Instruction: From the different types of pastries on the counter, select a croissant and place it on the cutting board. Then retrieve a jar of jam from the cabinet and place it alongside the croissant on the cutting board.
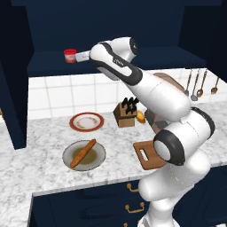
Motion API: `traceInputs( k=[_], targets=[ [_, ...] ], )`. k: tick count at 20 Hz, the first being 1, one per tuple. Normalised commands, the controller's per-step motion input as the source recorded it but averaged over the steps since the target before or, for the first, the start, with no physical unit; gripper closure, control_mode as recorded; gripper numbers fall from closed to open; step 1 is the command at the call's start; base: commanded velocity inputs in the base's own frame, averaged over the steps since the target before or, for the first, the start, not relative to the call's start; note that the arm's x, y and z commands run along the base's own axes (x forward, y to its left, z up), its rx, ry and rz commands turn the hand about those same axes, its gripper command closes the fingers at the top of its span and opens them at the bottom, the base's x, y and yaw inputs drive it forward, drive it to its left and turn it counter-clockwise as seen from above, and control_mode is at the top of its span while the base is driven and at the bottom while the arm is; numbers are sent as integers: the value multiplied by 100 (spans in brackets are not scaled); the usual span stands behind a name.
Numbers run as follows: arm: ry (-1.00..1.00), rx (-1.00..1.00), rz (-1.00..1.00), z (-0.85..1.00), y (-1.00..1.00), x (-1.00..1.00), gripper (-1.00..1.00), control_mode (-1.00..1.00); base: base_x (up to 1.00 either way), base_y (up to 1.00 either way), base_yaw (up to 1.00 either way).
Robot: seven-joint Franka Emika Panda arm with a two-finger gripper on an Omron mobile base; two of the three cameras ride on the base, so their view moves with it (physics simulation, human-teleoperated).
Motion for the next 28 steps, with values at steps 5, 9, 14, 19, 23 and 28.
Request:
traceInputs(
  k=[5, 9, 14, 19, 23, 28],
  targets=[
    [0, 0, 8, -3, 27, 65, -100, -100, 0, 0, 0],
    [0, -1, 7, -3, 36, 37, -100, -100, 0, 0, 0],
    [1, -2, 7, -13, 40, 39, -100, -100, 0, 0, 0],
    [5, -4, 7, -16, 30, 42, 100, -100, 0, 0, 0],
    [7, -2, 3, 2, -3, 2, 100, -100, 0, 0, 0],
    [-8, 13, 0, 31, -35, -58, 100, -100, 0, 0, 0]
  ],
)
